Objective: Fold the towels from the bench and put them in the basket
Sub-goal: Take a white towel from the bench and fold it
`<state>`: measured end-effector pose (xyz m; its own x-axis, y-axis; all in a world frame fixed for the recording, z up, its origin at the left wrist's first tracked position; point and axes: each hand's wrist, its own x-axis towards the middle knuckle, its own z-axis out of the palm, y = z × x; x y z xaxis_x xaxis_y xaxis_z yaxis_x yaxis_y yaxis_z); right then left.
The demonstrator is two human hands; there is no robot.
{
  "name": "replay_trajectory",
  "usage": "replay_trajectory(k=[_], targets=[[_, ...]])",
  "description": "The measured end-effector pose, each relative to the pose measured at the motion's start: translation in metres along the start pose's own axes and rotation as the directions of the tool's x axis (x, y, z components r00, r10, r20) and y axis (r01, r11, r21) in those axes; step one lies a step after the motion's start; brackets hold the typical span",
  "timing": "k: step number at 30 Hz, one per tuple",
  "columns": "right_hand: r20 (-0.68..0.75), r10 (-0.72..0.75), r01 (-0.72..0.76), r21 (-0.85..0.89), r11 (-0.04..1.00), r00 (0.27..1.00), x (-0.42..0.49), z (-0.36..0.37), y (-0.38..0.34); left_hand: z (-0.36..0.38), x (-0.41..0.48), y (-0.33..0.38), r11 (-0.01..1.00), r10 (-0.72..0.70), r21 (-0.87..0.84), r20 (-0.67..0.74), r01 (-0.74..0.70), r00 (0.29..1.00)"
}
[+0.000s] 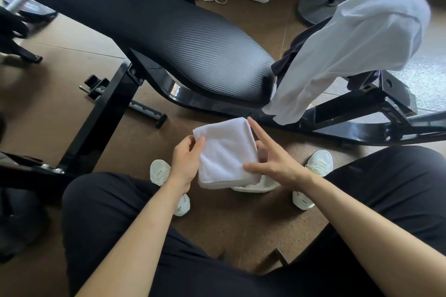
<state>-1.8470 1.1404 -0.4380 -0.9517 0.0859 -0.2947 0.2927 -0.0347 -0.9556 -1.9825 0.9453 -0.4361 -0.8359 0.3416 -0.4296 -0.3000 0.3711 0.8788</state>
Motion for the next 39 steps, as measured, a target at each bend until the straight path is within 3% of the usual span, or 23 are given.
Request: replay_trajectory(k=[5, 12, 16, 19, 27, 31, 34, 39], targets=[[0.102, 0.024, -0.006, -0.175, 0.985, 0.995, -0.002, -0.002, -0.006, 0.000, 0.001, 0.000, 0.999, -0.003, 0.035, -0.007, 0.003, 1.000], [-0.026, 0.063, -0.068, -0.325, 0.943, 0.998, 0.000, -0.003, 0.000, -0.003, -0.001, -0.002, 0.988, 0.133, 0.066, 0.100, -0.140, 0.986], [-0.060, 0.084, -0.100, -0.352, 0.931, 0.995, 0.001, -0.005, 0.005, -0.008, -0.004, -0.004, 0.902, 0.215, 0.316, 0.259, -0.293, 0.941], [-0.073, 0.089, -0.110, -0.358, 0.927, 0.993, 0.002, -0.005, 0.006, -0.007, -0.007, -0.004, 0.839, 0.265, 0.393, 0.308, -0.376, 0.914], [-0.089, 0.040, -0.081, -0.523, 0.848, 0.995, -0.001, 0.005, -0.001, 0.008, -0.014, -0.010, 0.724, 0.220, 0.592, 0.288, -0.354, 0.932], [-0.120, -0.017, -0.034, -0.406, 0.913, 0.993, -0.005, 0.013, -0.005, 0.015, -0.010, -0.014, 0.678, 0.280, 0.634, 0.244, -0.372, 0.928], [-0.169, -0.038, -0.026, -0.366, 0.930, 0.985, -0.004, 0.016, -0.005, 0.014, -0.008, -0.013, 0.690, 0.281, 0.622, 0.241, -0.370, 0.929], [-0.163, -0.073, -0.021, -0.512, 0.859, 0.984, 0.000, 0.018, 0.002, 0.012, -0.010, -0.011, 0.778, 0.201, 0.540, 0.273, -0.322, 0.941]])
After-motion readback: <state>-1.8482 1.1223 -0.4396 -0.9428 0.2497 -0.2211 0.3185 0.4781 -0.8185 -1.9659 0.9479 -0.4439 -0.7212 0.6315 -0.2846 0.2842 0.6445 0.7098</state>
